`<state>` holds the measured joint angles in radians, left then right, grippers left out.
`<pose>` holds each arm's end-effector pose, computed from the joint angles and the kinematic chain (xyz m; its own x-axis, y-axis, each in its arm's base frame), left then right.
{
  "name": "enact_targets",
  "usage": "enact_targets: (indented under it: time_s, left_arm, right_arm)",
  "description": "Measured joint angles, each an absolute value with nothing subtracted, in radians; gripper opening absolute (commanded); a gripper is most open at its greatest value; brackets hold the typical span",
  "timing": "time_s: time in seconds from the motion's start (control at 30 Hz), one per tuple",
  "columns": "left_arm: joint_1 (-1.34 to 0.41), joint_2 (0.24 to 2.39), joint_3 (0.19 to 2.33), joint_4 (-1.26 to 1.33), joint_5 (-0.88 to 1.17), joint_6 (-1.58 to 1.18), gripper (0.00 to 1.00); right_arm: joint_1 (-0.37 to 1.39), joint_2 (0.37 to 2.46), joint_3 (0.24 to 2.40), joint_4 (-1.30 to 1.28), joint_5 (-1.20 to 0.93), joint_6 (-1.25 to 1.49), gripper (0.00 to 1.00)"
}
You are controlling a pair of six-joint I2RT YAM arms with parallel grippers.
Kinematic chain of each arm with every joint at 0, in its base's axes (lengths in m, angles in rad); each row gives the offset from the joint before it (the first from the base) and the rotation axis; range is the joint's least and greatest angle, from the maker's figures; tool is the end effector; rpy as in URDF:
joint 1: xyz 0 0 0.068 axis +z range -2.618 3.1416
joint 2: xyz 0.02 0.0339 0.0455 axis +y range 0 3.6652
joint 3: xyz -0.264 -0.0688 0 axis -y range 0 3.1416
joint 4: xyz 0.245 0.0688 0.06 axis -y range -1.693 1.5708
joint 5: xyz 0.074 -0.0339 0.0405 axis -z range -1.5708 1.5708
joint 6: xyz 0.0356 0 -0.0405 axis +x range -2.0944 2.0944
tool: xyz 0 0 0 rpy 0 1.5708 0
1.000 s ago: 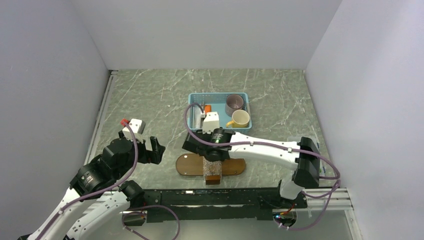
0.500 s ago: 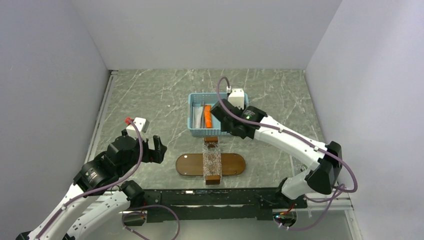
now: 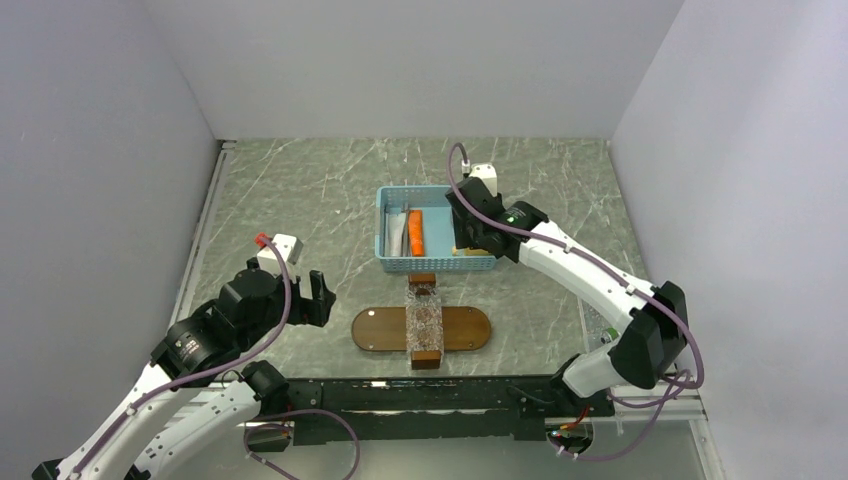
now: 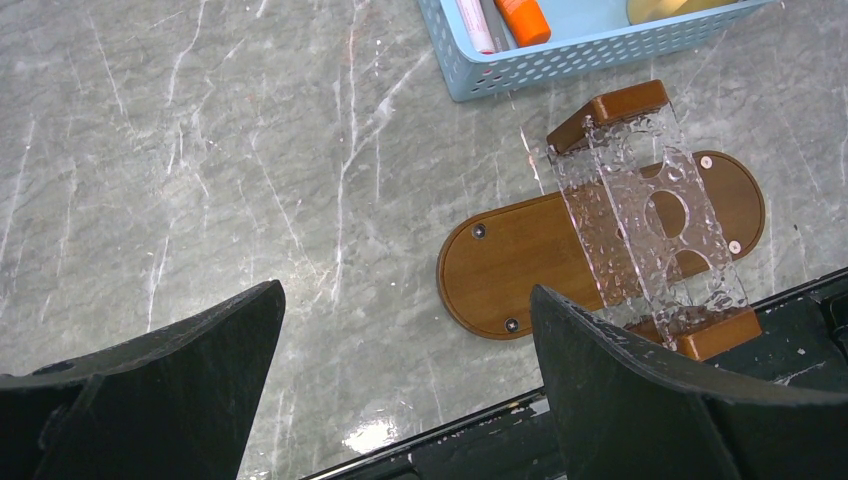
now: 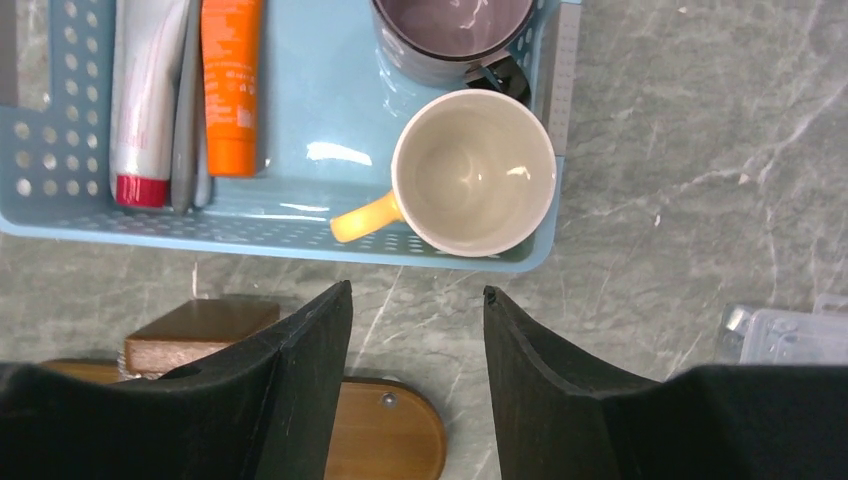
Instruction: Prepare toiletry sets of a toothbrush and toothpaste on the tray
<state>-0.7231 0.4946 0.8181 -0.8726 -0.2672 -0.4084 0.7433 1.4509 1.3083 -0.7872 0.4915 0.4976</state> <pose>0.0761 -0.0547 0.3170 -0.5455 -0.0294 -0.8376 0.2754 0.9376 -0.2123 0.2341 0.1923 0.3157 -0.7041 -0.0756 -0.7060 -0.0600 0.9971 -0.0470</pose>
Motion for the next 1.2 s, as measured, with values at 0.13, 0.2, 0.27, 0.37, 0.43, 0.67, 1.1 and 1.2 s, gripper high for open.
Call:
enact_targets:
  time_s: [0.13,0.2,0.27,0.37,0.43,0.67,1.1,1.2]
  left_arm:
    - [-0.723,0.495,0.818,-0.873,-0.267,-0.408,0.99]
    - [-0.723,0.497,0.818,-0.873,-0.267,-0.408,0.99]
    - [-0.723,0.501,0.818,-0.873,-0.267,-0.408,1.0]
    - [-0.723,0.509,0.818,-0.873,-0.267,-0.408,0.99]
    - [-0.723,0.511,0.818,-0.873,-0.267,-0.408,0.99]
    - [-0.723,0.513,0.818,-0.873,-0.267,-0.408,0.99]
    - [-0.722,0.522,0.818,-0.873,-0.267,-0.408,0.99]
    - [-0.721,0.522,0.818,-0.873,-0.267,-0.408,1.0]
  right_arm:
    - [0.718,1.452,1.269,-0.742,0.434,0.406,0.56]
    - [0.709,1.459,1.257,-0.731,0.406,0.357,0.57]
    - [0.705,1.469,1.255,-0.726,0.385,0.316,0.57]
    - [0.694,1.482,1.245,-0.704,0.344,0.255,0.56]
    - [0.684,1.483,1.232,-0.693,0.315,0.223,0.52]
    - [0.626,1.494,1.213,-0.666,0.218,0.115,0.5]
    - [0.557,1.574,1.201,-0.619,0.12,0.009,0.46]
    - [0.557,1.583,1.201,-0.609,0.112,-0.003,0.44]
